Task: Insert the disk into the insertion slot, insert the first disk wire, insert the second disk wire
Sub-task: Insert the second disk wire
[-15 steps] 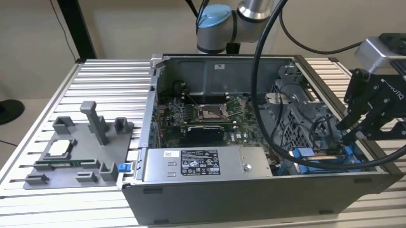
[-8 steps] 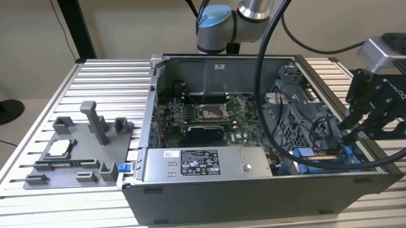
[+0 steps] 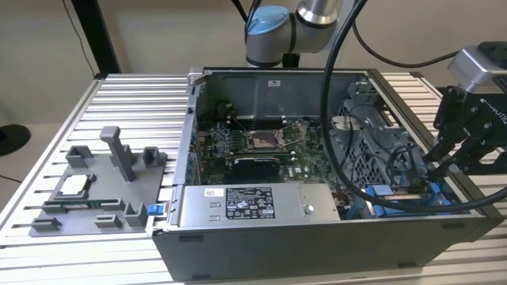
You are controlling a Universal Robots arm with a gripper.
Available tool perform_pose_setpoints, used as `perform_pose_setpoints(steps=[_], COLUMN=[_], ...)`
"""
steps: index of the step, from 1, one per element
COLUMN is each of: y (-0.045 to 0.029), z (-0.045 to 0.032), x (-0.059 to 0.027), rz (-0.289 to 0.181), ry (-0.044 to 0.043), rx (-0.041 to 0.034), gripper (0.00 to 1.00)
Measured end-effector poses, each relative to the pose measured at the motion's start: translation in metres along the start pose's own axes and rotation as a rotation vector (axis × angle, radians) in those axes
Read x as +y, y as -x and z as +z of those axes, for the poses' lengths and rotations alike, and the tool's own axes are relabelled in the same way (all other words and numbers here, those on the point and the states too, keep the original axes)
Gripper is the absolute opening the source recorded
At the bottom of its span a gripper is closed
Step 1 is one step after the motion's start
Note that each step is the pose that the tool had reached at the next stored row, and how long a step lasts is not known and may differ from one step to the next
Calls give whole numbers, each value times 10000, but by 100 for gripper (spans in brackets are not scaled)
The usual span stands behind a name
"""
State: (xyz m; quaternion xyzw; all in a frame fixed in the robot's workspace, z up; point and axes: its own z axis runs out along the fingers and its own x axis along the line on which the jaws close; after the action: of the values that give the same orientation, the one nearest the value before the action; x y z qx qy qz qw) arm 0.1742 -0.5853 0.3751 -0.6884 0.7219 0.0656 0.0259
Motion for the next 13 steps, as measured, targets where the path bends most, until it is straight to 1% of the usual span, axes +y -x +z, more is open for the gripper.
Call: perform_pose_setpoints(steps=[2, 13], y=[1, 1], z=[0, 0], x=[-1, 0], rz=[-6, -5], ry=[-37, -40], rx=[-2, -1], gripper=[100, 100])
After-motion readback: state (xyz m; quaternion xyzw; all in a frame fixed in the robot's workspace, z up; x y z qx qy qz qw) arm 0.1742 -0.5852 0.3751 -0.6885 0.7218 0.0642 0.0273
